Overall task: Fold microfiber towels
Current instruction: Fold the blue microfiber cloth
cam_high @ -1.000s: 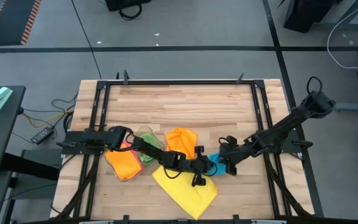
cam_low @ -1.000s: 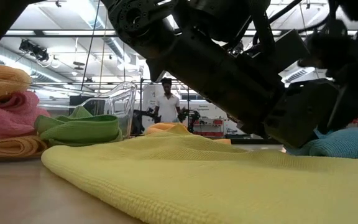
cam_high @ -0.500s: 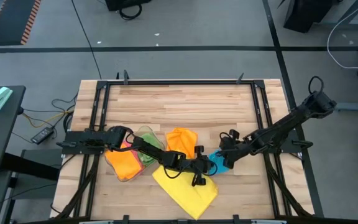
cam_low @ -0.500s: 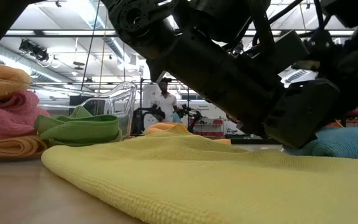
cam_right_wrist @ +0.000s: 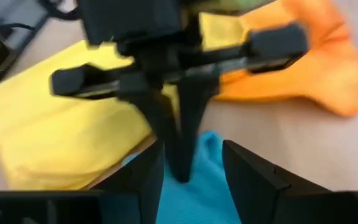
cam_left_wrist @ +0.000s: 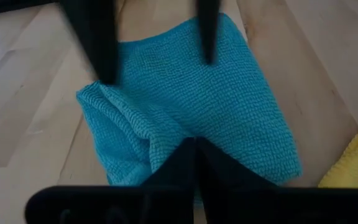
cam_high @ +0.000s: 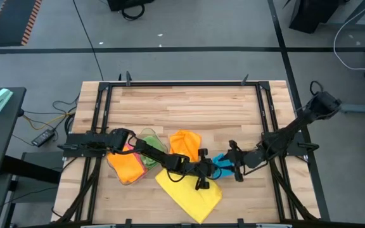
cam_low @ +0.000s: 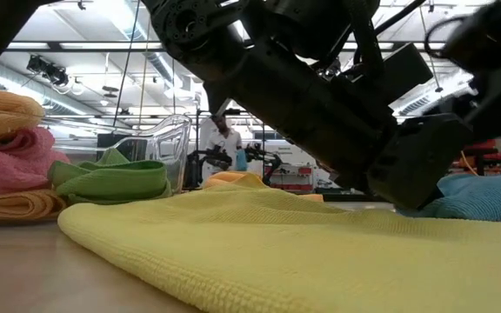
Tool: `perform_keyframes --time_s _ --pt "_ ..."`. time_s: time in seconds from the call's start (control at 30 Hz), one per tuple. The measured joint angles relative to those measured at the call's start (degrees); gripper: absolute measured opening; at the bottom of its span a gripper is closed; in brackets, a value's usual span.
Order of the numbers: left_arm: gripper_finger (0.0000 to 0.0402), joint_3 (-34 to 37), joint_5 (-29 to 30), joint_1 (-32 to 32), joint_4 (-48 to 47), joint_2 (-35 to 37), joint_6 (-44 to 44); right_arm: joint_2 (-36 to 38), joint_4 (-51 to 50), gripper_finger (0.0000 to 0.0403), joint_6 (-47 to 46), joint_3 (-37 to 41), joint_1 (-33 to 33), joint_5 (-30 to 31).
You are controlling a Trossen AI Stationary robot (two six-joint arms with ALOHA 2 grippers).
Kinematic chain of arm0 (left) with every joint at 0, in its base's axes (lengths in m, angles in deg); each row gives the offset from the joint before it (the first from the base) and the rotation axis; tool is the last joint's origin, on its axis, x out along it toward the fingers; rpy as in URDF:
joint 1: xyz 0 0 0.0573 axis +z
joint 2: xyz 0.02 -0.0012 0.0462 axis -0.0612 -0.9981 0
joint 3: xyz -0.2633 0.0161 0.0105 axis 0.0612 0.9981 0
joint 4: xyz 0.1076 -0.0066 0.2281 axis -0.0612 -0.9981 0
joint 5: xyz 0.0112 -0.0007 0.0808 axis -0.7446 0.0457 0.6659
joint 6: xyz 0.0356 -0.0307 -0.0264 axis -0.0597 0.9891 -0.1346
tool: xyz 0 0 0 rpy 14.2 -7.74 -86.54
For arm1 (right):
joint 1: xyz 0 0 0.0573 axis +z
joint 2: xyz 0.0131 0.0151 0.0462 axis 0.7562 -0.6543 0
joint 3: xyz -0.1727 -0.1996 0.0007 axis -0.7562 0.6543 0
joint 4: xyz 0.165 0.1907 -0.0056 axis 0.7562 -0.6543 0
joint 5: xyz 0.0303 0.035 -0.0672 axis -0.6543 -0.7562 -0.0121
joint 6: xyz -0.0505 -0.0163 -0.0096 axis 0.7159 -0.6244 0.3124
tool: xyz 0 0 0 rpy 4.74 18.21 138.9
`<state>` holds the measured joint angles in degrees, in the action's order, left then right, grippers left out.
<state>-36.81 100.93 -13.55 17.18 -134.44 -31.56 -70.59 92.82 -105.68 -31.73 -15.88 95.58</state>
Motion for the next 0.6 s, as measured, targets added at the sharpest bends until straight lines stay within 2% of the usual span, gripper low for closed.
perform_keyframes --time_s 0.17,0.37,0.6 --pt "0.0047 0.00 0.04 -0.16 0.07 0.00 -0.14 -2.11 13.13 0.0215 1.49 4.58 0.03 -4.38" --pt "0.0056 0.00 -0.04 -0.12 0.09 0.00 -0.14 -5.94 12.90 0.0250 5.75 3.77 0.30 -6.06" --pt "0.0045 0.00 -0.09 -0.12 -0.09 0.00 -0.14 -14.87 14.21 0.0253 2.67 4.11 0.35 -3.96"
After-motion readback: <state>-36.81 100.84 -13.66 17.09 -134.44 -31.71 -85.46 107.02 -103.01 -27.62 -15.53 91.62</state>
